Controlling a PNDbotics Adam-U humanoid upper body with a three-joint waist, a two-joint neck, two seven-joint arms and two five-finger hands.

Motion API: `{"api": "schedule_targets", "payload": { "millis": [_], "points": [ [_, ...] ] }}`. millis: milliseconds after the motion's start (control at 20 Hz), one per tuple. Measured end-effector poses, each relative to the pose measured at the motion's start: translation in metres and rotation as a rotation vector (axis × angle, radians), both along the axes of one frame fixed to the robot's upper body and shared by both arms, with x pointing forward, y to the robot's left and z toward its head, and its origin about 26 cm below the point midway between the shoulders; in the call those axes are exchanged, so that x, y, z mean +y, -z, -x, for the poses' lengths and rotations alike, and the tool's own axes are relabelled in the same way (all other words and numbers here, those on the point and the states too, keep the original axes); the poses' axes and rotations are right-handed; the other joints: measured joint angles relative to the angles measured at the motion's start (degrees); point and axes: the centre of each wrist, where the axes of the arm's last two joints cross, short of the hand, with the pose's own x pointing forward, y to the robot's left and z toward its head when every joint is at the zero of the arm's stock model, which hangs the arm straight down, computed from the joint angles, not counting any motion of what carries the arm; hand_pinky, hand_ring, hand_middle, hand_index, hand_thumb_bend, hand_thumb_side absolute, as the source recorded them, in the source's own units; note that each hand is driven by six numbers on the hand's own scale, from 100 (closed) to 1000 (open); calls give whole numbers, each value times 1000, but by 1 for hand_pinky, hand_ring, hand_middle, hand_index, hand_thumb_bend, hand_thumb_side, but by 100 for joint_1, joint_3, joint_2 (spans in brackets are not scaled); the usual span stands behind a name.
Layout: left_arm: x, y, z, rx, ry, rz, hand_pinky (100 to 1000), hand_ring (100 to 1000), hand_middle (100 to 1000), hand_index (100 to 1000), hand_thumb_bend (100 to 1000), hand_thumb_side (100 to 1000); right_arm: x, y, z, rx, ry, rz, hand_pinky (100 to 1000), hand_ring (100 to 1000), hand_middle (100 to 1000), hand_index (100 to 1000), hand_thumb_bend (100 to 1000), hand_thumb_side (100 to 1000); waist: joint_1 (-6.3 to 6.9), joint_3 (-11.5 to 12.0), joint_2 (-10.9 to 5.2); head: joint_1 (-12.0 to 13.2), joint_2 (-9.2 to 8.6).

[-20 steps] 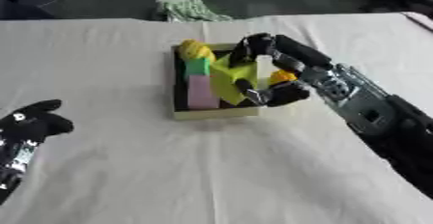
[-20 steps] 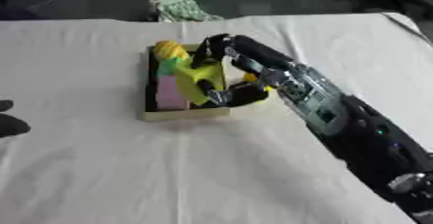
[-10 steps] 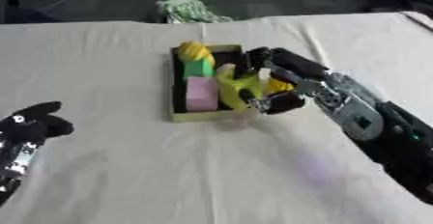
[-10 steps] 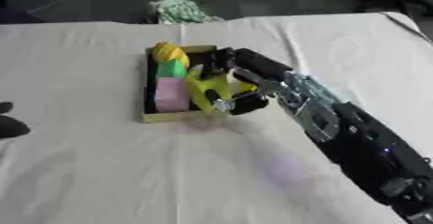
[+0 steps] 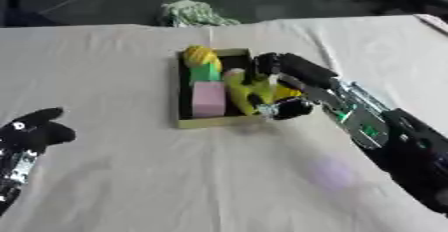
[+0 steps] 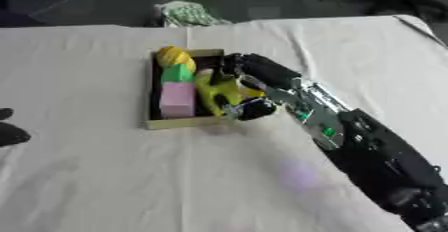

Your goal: Pick up objects on the table and place them in the box.

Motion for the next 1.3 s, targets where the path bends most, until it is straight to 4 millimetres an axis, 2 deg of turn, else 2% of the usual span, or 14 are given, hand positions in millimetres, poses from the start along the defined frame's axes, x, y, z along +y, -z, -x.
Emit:
{"api": "schedule_targets", "payload": {
  "millis": [50,250,350,450,600,700,800,1100,1250,1300],
  "points": [
    [0,0,0,0,0,0,825,719,630,866,100,796,2,-1,2,-2,-1,22,608,687,589,690,100,213,-3,0,0,0,0],
    [0,0,0,1,0,0,825,719,630,866,100,797,5,-6,10,-7,-1,130,632,719,613,756,100,407,-17,-2,0,0,-1],
    [0,0,0,1,0,0,825,720,631,866,100,796,6,-9,13,-9,2,182,641,719,630,789,100,464,-21,-6,-2,1,-1],
    [0,0,0,1,0,0,825,720,631,866,100,796,7,-10,15,-4,7,231,654,718,656,840,100,506,-20,-9,-4,4,-1],
    [0,0,0,1,0,0,825,720,631,866,100,795,8,-10,16,12,12,289,673,721,748,915,100,535,-16,-14,-5,7,-3],
    [0,0,0,1,-1,0,825,720,631,866,100,795,9,-9,17,25,9,314,681,721,811,949,100,518,-16,-14,-5,7,-18],
    [0,0,0,1,-1,0,826,720,631,866,100,796,11,-10,17,29,6,326,684,723,834,958,100,483,-15,-14,-5,7,-45],
    [0,0,0,1,-1,0,826,721,632,866,100,797,13,-12,19,7,15,331,688,740,852,967,100,304,-19,-13,-5,8,-51],
    [0,0,0,1,-1,0,826,721,632,866,100,796,15,-12,19,-19,23,339,693,756,872,975,100,273,-20,-7,-6,8,-54],
    [0,0,0,1,-1,0,826,721,632,866,100,796,16,-12,19,-31,25,345,698,766,881,979,100,301,-21,-4,-6,8,-56]
  ]
}}
